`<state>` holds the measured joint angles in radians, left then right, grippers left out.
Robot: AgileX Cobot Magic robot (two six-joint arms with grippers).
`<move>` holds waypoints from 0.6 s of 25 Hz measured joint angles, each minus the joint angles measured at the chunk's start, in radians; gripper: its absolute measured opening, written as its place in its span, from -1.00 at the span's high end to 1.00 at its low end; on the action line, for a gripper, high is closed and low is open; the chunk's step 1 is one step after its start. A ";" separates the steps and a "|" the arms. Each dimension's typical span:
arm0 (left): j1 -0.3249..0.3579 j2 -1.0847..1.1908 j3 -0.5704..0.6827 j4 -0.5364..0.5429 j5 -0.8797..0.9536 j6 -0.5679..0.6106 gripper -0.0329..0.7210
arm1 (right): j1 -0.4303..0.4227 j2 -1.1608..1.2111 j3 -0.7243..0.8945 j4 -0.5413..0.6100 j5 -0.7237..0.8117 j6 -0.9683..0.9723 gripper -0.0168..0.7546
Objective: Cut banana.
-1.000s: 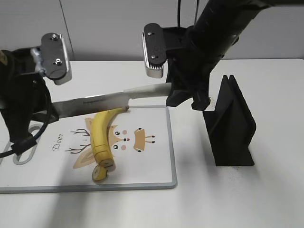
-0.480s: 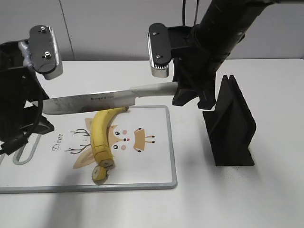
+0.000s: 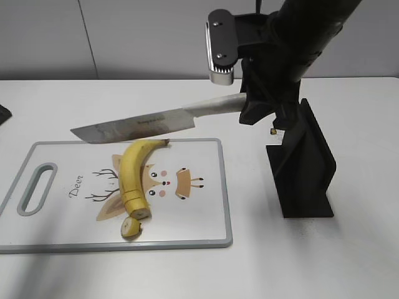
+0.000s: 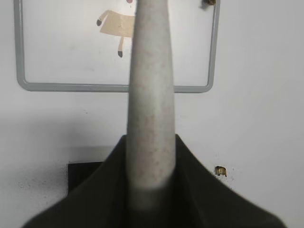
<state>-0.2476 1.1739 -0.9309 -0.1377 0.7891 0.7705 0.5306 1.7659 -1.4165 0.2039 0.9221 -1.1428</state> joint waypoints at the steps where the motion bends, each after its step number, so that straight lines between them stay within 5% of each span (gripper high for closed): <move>1: 0.029 -0.021 0.000 0.001 0.001 -0.038 -0.78 | 0.000 -0.011 0.000 -0.001 0.005 0.027 0.54; 8: 0.162 -0.114 0.001 0.005 0.175 -0.321 -0.71 | 0.000 -0.064 0.000 -0.005 0.135 0.475 0.54; 15: 0.192 -0.222 0.080 0.012 0.301 -0.497 -0.65 | -0.001 -0.106 0.046 0.004 0.285 0.741 0.54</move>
<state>-0.0553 0.9514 -0.8508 -0.1257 1.0905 0.2739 0.5295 1.6602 -1.3707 0.2081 1.2074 -0.4019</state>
